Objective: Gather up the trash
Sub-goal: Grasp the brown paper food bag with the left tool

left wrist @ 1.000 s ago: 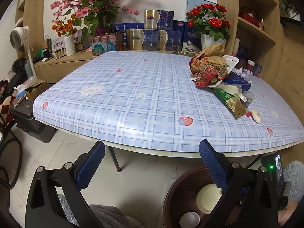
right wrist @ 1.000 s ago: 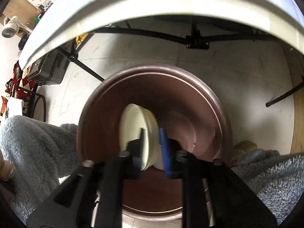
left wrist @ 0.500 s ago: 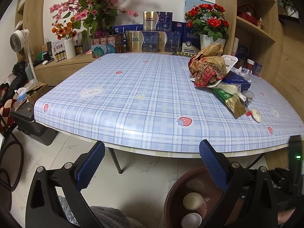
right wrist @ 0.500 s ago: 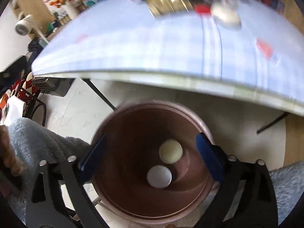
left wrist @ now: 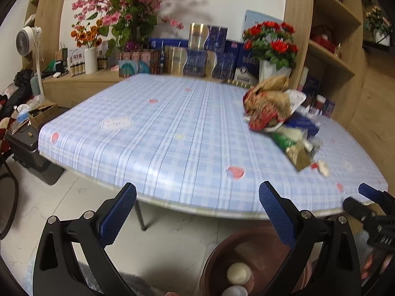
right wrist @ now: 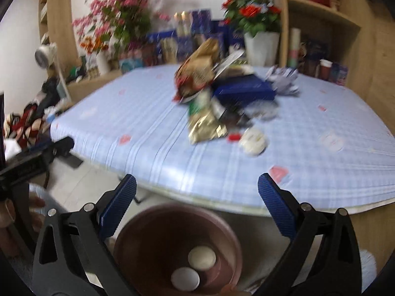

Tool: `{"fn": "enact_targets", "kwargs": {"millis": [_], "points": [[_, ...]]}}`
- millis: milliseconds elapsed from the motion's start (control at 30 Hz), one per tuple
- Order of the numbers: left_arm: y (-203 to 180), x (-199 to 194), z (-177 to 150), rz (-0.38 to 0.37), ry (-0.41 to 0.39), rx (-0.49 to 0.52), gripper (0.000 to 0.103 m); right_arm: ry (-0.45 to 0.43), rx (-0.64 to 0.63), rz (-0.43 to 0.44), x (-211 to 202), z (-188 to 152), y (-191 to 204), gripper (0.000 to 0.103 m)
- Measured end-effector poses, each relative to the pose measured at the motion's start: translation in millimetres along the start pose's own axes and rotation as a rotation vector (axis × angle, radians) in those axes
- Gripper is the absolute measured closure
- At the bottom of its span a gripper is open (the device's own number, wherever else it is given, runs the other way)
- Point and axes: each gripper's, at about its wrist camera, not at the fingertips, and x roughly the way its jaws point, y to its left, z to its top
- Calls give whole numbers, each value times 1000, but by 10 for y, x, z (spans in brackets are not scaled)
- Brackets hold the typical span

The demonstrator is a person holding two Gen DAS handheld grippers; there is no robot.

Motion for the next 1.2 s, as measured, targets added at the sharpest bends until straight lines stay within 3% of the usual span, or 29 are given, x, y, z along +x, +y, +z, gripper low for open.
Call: {"fn": "enact_targets", "kwargs": {"millis": [133, 267, 433, 633, 733, 967, 1133, 1167, 1200], "points": [[-138, -10, 180, -50, -54, 41, 6, -56, 28, -26, -42, 186, -244, 6], [-349, 176, 421, -122, -5, 91, 6, -78, 93, 4, -42, 321, -501, 6], [-603, 494, 802, -125, 49, 85, 6, -135, 180, -9, -84, 477, -846, 6], [-1076, 1098, 1256, -164, 126, 104, 6, -131, 229, -1, 5, 594, -1194, 6], [-1300, 1430, 1416, -166, 169, 104, 6, -113, 238, -71, 66, 604, -1341, 6], [-1603, 2125, 1580, -94, 274, 81, 6, -79, 298, -109, 203, 541, -1688, 6], [-1602, 2353, 1578, -92, 313, 49, 6, -61, 315, -123, 262, 504, -1844, 6], [-1572, 2363, 1569, -104, 320, 31, 8, -57, 313, -124, 270, 499, -1856, 6], [-1525, 2359, 1542, -126, 323, 5, 21, -52, 310, -126, 284, 495, -1869, 6]]}}
